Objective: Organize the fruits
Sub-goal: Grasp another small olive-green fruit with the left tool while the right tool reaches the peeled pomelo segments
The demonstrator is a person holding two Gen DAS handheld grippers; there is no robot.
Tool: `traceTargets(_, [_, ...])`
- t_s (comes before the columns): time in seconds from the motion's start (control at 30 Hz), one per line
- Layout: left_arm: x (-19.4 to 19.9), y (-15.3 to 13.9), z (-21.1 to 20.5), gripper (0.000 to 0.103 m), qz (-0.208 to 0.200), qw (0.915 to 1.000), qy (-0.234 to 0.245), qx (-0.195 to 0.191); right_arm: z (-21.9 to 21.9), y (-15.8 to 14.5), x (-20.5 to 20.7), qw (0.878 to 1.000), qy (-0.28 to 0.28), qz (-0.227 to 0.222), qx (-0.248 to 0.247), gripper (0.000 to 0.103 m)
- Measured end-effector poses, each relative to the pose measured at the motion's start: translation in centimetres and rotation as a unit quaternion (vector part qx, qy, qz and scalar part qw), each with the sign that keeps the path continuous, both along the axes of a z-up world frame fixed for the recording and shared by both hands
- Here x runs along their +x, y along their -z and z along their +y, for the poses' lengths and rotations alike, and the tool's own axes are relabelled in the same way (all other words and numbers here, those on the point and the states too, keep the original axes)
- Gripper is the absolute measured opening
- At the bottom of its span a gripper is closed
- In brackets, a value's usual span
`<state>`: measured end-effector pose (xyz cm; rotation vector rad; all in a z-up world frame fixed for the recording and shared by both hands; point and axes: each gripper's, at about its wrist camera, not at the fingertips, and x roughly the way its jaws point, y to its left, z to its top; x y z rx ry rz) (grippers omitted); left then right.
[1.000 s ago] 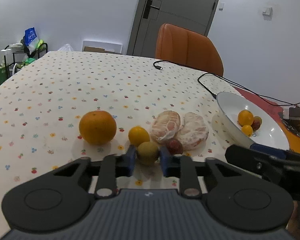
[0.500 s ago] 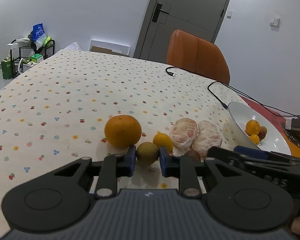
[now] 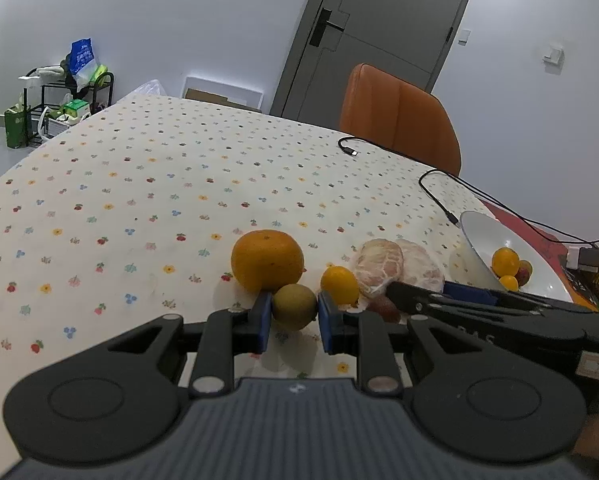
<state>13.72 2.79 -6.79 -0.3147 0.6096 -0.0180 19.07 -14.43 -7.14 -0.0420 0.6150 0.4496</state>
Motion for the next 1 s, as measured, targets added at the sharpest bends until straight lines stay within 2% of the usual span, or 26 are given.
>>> traceTargets(0.17, [-0.1,-0.1,0.1,0.023,-0.001,1.0,-0.003,0.0,0.4,0.0,0.2,1.0,-0.004,-0.003,-0.012,0.059])
traceTargets(0.23, [-0.2,-0.3,0.0,0.023,-0.002,1.0,-0.004,0.0,0.3,0.0,0.2,1.0,-0.002,-0.003,-0.014,0.055])
traceTargets(0.27, [-0.3,-0.4,0.0,0.023,-0.003,1.0,-0.003,0.0,0.1,0.0,0.2,1.0,0.004,-0.004,-0.014,0.05])
traceTargets(0.6, [-0.9,-0.7,-0.5,0.023,-0.007,1.0,-0.001,0.004,-2.0,-0.5,-1.4,1.0,0.006,0.013,-0.004,0.044])
traceTargets(0.77, [-0.9,-0.6,-0.9,0.023,-0.007,1.0,0.003,0.003,-3.0,-0.7,-2.1,0.999,0.025,0.023,-0.004,0.043])
traceTargets(1.0, [-0.8,-0.5,-0.9,0.023,-0.004,1.0,0.001,-0.002,-1.7,-0.4,-1.3,1.0,0.023,0.016,-0.013,0.047])
